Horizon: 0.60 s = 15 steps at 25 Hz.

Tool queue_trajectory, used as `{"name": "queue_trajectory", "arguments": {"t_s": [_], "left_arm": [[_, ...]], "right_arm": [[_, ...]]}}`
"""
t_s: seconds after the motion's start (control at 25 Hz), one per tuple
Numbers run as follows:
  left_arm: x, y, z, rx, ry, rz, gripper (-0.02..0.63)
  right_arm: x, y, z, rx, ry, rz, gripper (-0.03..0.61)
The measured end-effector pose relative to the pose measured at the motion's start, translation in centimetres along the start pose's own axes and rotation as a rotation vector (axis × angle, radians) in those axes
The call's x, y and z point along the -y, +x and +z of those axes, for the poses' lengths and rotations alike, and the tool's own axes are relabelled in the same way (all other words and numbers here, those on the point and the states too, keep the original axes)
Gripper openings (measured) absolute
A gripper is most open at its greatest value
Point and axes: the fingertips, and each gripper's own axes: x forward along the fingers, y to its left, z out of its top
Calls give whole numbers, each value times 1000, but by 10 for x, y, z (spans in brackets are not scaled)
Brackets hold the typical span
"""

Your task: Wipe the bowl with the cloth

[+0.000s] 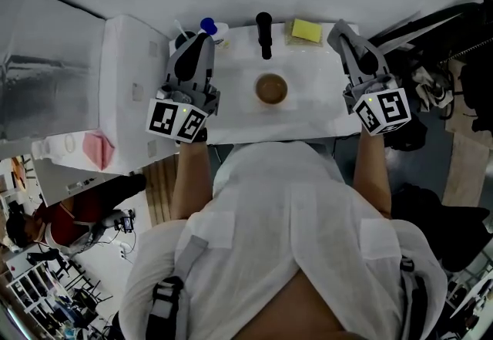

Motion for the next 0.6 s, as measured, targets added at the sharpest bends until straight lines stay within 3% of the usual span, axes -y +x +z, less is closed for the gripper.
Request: {"name": "queue_trajectory", "arguments": {"t_s": [0.6], "left_arm": [[-9, -6, -5, -10, -20, 3, 21]], "right_arm": [[-15, 16, -6, -23, -13, 38, 40]]}}
